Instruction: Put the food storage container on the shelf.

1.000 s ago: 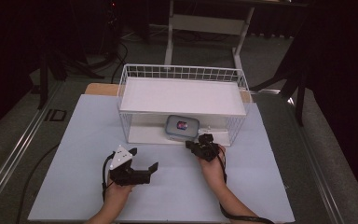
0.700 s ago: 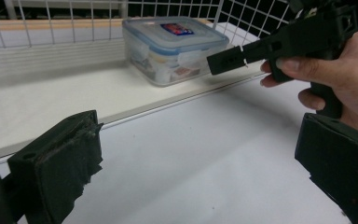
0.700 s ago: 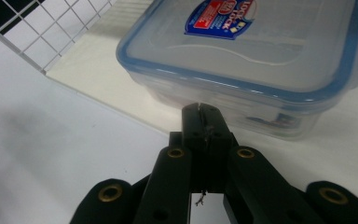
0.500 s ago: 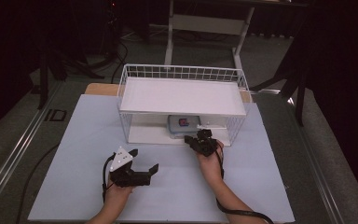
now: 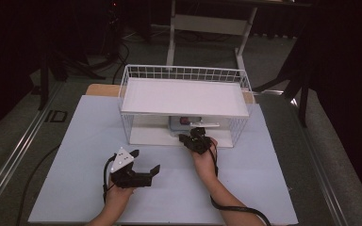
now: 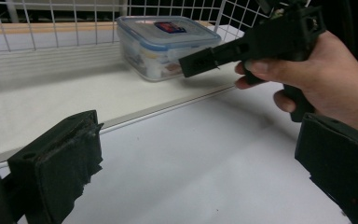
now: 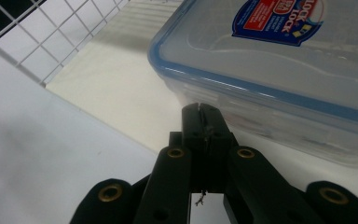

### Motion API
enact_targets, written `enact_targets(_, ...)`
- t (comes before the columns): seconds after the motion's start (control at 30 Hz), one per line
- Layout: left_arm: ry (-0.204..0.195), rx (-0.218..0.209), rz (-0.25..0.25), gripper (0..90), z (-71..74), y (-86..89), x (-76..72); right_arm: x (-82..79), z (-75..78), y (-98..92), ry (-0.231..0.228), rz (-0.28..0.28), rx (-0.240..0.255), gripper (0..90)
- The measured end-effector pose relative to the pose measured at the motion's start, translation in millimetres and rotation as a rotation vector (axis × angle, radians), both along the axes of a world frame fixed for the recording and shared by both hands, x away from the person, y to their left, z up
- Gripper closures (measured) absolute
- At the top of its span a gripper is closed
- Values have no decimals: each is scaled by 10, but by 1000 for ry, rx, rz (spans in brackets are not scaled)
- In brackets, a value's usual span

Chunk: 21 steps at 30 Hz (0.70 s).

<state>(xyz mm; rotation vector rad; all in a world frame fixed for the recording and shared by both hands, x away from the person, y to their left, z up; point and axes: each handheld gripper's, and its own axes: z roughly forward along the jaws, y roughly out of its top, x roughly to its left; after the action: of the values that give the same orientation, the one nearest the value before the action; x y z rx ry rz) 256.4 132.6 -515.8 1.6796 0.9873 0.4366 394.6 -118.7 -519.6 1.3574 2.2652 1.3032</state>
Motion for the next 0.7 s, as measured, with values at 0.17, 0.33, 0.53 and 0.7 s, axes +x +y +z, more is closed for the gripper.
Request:
enact_targets(0.17, -4, 5, -7, 14, 5, 9, -4, 45, 17, 12, 17, -16, 6, 898)
enact_targets(0.33, -3, -1, -8, 14, 5, 10, -2, 42, 19, -32, 11, -28, -2, 895)
enact_targets(0.53, 6, 1, -10, 14, -2, -15, 6, 44, 34, -155, 15, -69, -14, 894)
enact_targets(0.7, -4, -2, -24, 14, 11, -56, 7, -73, 16, -170, -30, -17, -31, 868)
